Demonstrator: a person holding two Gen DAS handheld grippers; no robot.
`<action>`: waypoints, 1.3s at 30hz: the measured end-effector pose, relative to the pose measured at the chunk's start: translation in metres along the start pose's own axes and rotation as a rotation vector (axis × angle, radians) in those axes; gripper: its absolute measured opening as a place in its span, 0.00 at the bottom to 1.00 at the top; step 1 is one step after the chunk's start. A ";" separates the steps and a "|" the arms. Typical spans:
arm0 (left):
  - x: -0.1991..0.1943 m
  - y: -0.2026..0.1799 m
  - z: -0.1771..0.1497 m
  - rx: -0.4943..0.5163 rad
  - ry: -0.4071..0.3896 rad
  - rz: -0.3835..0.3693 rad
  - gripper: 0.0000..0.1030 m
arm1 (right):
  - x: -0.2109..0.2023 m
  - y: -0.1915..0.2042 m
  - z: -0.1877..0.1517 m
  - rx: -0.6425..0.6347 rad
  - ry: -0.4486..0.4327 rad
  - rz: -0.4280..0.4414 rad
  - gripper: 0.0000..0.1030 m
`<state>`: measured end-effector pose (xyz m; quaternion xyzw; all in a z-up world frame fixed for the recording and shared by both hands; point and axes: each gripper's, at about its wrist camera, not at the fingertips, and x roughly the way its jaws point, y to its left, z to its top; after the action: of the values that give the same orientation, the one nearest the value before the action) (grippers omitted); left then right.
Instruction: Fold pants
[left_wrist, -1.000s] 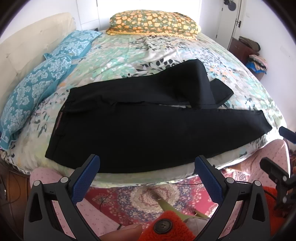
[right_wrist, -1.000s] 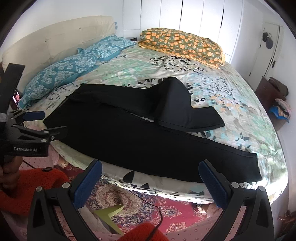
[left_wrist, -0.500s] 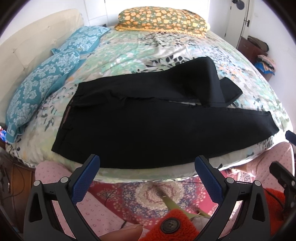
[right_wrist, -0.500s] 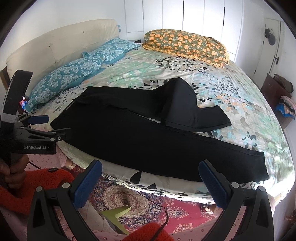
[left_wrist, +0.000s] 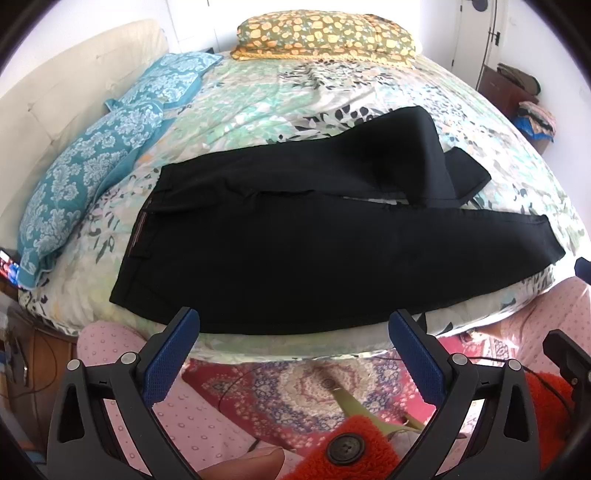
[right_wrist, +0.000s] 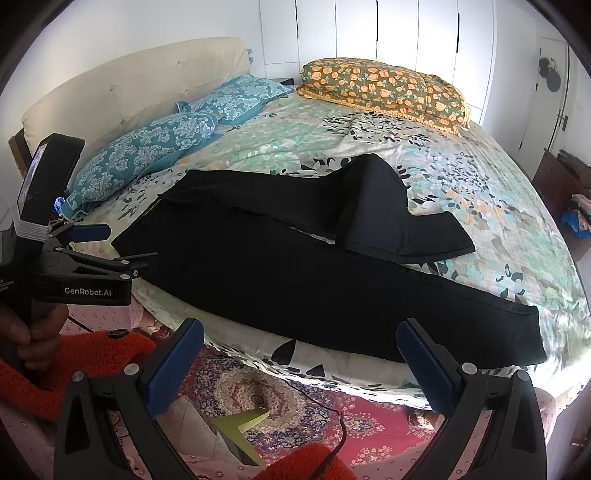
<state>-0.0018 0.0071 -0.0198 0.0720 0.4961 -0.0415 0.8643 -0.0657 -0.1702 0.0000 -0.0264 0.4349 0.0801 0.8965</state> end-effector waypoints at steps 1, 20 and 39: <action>0.000 -0.001 0.000 0.002 0.000 -0.001 1.00 | 0.000 0.000 0.000 0.000 0.001 0.000 1.00; -0.020 -0.102 0.028 0.344 -0.115 -0.256 0.99 | -0.054 -0.122 -0.034 0.463 -0.028 -0.419 1.00; -0.010 -0.047 0.019 0.137 -0.091 -0.144 0.99 | -0.030 -0.065 -0.001 0.232 -0.102 -0.228 1.00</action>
<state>0.0024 -0.0420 -0.0061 0.0933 0.4561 -0.1406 0.8738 -0.0740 -0.2376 0.0215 0.0320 0.3891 -0.0715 0.9178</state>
